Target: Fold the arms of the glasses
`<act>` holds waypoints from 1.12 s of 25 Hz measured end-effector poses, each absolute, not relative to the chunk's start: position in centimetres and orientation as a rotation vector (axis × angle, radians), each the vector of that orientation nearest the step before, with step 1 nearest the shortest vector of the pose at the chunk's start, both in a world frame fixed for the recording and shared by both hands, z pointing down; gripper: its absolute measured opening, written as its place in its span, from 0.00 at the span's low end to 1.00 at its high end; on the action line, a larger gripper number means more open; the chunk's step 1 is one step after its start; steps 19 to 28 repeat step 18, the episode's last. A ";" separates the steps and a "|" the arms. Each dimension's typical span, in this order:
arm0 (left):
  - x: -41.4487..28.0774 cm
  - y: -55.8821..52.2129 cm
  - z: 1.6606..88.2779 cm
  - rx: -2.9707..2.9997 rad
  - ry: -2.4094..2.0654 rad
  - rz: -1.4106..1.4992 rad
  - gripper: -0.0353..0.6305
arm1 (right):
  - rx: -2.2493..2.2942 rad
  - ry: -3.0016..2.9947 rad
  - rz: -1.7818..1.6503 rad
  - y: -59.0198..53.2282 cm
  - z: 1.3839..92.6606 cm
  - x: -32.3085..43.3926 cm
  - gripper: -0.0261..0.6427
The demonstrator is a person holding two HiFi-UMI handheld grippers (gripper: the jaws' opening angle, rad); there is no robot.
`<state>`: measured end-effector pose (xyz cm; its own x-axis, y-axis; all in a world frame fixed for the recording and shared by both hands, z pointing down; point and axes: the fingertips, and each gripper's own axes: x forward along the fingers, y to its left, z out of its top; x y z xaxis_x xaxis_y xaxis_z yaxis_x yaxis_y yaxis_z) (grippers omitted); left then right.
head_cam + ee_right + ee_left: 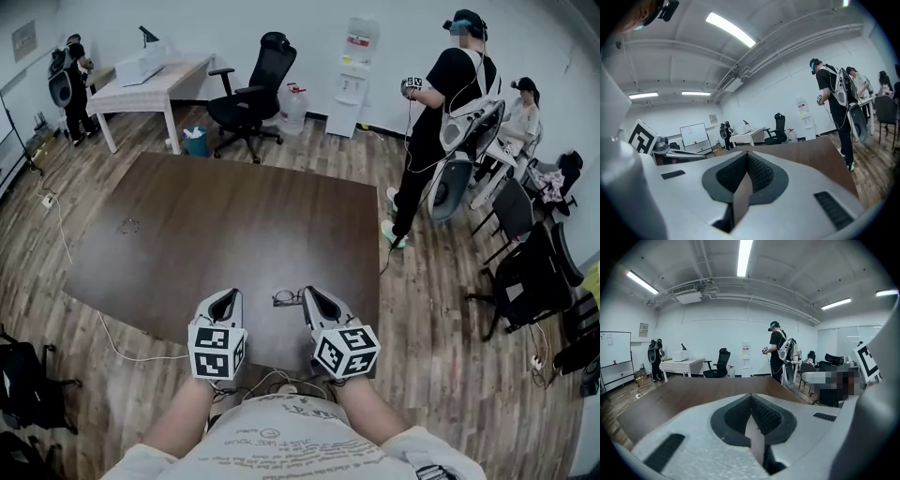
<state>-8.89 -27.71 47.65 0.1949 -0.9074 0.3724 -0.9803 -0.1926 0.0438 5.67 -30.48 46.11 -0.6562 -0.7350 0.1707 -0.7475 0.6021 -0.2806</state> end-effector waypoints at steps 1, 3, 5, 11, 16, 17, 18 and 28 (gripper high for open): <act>-8.8 -27.8 47.8 2.203 -1.794 0.392 0.08 | 1.285 -2.775 0.519 -30.5 46.3 5.8 0.06; -8.6 -28.0 48.1 2.209 -1.785 0.414 0.08 | 1.287 -2.768 0.526 -30.5 46.5 5.9 0.06; -8.4 -28.0 48.5 2.212 -1.770 0.432 0.08 | 1.288 -2.762 0.531 -30.6 46.7 5.9 0.06; -7.7 -28.3 48.7 2.220 -1.748 0.446 0.08 | 1.284 -2.750 0.553 -30.7 47.3 6.4 0.06; -7.2 -28.9 49.1 2.226 -1.742 0.450 0.08 | 1.276 -2.740 0.580 -31.0 48.2 6.9 0.06; -7.1 -29.1 49.3 2.226 -1.741 0.457 0.08 | 1.275 -2.740 0.584 -31.2 48.3 6.9 0.06; -7.0 -29.2 49.4 2.225 -1.739 0.463 0.08 | 1.273 -2.739 0.587 -31.3 48.4 7.0 0.06; -7.0 -29.2 49.4 2.225 -1.739 0.463 0.08 | 1.273 -2.739 0.587 -31.3 48.4 7.0 0.06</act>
